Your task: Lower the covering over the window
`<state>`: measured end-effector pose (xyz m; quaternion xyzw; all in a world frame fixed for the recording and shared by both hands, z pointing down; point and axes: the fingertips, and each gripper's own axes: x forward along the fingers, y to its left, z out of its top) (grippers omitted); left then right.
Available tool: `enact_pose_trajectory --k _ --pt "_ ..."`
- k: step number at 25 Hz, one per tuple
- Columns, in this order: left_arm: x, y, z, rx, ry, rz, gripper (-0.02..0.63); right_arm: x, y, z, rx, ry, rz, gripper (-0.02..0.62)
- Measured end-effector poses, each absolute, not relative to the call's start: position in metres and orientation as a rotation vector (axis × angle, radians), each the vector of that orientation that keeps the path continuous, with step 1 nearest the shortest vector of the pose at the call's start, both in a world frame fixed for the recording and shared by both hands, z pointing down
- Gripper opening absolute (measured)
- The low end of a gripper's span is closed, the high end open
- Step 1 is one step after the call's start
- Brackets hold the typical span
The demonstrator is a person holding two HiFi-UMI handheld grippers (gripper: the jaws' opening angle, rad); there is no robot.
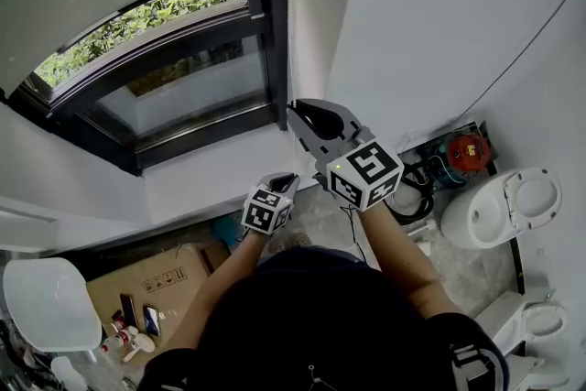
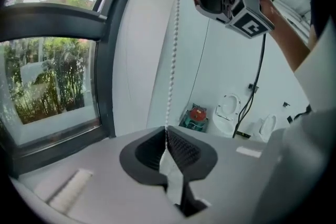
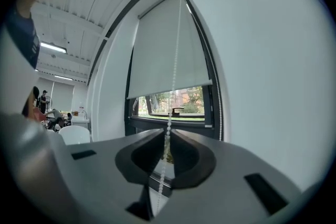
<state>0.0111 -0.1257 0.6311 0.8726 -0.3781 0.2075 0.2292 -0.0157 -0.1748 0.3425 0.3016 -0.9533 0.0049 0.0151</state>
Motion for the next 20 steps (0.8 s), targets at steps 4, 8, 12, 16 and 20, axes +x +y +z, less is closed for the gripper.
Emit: enact_pose_trajectory --k 4,8,12,16,20 --pt "0.010 -0.117 0.647 2.366 -1.017 0.580 0.021 -0.019 -0.175 0.343 0.911 -2.952 0.014 0.026" --pt "0.009 -0.119 0.645 2.365 -1.020 0.572 0.021 -0.020 -0.173 0.343 0.905 -2.980 0.046 0.015" --pt "0.007 -0.120 0.646 2.392 -1.058 0.581 0.023 -0.020 -0.175 0.344 0.911 -2.998 0.066 0.014" --pt "0.006 -0.119 0.641 2.428 -1.040 0.590 0.029 -0.022 -0.176 0.346 0.922 -2.995 0.057 0.014" --pt "0.004 -0.127 0.614 2.468 -1.074 0.479 0.035 -0.023 -0.178 0.348 0.924 -2.988 0.059 0.012"
